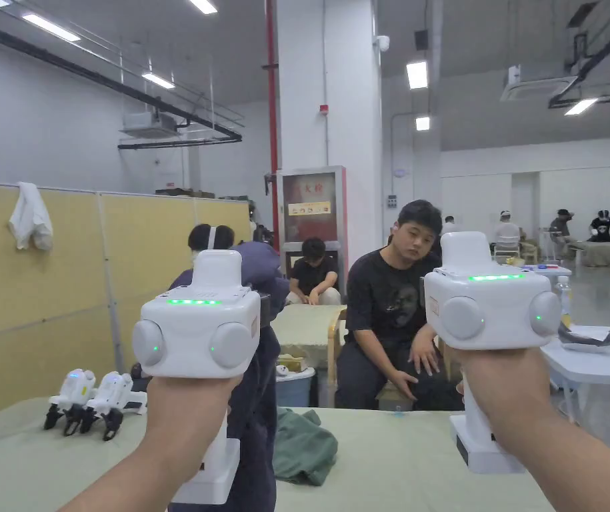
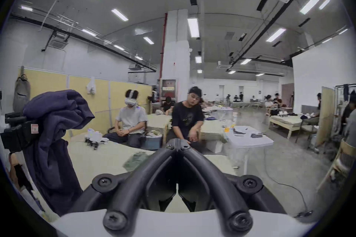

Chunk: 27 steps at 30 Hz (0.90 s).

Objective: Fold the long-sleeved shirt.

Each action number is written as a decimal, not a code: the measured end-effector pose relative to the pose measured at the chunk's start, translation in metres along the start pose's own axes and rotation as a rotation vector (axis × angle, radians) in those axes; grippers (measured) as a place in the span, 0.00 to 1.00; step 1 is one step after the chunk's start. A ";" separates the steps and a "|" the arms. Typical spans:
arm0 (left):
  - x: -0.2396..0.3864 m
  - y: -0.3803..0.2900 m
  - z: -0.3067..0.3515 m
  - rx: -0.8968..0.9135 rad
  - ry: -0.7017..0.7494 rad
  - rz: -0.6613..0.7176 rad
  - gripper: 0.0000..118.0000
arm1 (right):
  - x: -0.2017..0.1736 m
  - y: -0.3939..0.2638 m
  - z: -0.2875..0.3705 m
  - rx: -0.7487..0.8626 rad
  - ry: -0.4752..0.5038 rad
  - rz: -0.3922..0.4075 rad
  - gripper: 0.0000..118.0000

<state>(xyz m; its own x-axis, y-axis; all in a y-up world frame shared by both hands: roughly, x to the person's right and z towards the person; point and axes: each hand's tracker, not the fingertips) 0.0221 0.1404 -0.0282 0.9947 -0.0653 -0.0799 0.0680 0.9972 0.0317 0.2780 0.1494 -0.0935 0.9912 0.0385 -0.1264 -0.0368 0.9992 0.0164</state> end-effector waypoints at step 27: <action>0.223 -0.182 -0.074 -0.297 -0.459 -0.022 0.28 | 0.184 -0.153 -0.007 -0.269 -0.330 0.010 0.08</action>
<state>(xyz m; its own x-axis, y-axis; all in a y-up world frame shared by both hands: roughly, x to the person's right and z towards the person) 0.2259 -0.0534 -0.1258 0.9294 -0.0297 0.3679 0.1309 0.9585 -0.2533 0.4651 0.0041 -0.1265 0.9765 0.0862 0.1975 -0.0350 0.9678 -0.2492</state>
